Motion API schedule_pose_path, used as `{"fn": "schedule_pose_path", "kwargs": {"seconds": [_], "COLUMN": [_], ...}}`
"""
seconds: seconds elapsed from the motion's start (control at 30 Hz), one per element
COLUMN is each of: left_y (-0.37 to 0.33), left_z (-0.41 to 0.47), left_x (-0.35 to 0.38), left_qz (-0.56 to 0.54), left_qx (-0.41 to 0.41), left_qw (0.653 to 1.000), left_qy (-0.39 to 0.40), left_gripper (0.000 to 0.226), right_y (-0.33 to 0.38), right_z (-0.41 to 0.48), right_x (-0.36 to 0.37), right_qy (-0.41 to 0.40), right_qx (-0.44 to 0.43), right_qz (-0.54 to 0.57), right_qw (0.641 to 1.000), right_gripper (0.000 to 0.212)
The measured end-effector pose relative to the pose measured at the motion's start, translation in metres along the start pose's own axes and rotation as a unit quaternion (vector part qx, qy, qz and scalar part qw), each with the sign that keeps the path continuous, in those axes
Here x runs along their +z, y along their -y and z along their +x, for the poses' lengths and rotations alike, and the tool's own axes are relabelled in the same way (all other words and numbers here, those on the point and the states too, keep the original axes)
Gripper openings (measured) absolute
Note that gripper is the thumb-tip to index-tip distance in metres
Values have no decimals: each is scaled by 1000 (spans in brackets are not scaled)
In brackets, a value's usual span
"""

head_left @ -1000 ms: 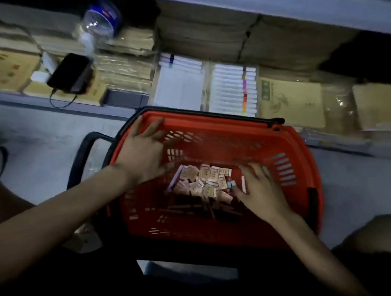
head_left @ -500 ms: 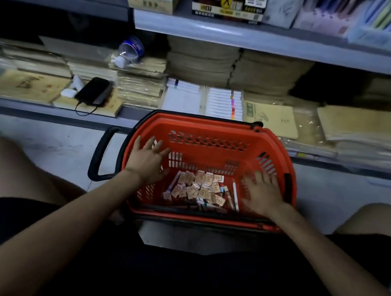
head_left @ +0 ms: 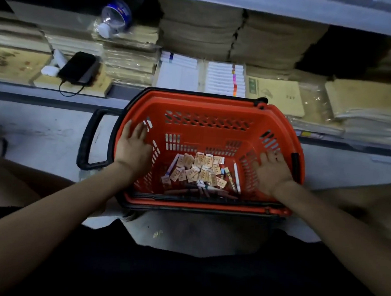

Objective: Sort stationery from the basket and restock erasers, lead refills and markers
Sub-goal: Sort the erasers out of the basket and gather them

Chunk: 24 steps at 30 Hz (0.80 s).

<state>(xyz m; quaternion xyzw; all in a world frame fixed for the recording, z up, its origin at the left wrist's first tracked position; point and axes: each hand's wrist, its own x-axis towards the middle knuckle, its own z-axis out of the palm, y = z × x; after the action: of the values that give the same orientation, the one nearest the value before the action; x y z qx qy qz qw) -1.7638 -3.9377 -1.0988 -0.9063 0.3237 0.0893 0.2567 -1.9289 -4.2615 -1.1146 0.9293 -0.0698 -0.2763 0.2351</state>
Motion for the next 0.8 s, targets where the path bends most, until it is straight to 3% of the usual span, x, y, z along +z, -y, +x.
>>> {"fn": "schedule_pose_path", "kwargs": {"seconds": [0.1,0.3,0.53,0.8], "left_y": [10,25,23,22], "left_z": [3,20,25,24], "left_x": [-2,4,13,10], "left_qz": [-29,-64,-69,-87], "left_qx": [31,80,81,77], "left_qw": [998,983,984,985], "left_qy": [-54,-153,-146,-129], "left_gripper": [67,56,55,50], "right_y": [20,80,129,154], "right_z": [25,101,157,173], "right_x": [5,11,37,37], "right_qy": [5,37,65,37], "right_qx": [-55,-165,-157,-107], "right_qz": [17,109,230,204], "right_qw": [998,980,958,972], "right_gripper": [68,85,117,116]}}
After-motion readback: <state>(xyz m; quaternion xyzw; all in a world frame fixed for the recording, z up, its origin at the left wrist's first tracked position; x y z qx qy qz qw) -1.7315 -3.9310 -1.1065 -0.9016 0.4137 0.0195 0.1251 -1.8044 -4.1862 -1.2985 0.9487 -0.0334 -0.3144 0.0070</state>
